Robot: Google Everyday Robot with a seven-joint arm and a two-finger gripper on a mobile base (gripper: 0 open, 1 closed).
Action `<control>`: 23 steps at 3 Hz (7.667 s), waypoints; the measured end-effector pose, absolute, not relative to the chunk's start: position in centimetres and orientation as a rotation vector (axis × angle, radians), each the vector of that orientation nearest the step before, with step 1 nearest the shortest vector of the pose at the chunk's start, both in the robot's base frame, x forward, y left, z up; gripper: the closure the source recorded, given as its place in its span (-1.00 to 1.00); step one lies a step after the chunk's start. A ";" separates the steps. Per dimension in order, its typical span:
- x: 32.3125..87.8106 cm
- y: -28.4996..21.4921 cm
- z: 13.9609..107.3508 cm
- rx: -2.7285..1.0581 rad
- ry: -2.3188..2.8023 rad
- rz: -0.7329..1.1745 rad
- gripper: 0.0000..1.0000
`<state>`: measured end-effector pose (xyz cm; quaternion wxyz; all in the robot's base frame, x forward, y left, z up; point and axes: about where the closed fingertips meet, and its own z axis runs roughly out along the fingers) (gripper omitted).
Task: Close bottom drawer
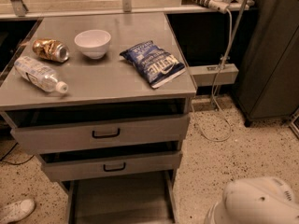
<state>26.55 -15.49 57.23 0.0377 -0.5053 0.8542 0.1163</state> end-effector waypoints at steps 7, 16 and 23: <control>23.8 -8.7 30.3 -1.282 2.773 0.744 1.00; 33.2 -3.2 16.8 -1.015 2.708 0.727 1.00; 37.6 0.1 18.2 -1.089 2.599 0.740 -0.31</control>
Offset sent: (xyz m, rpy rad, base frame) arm -0.0154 0.0309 -0.1998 0.0837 0.1583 -0.1345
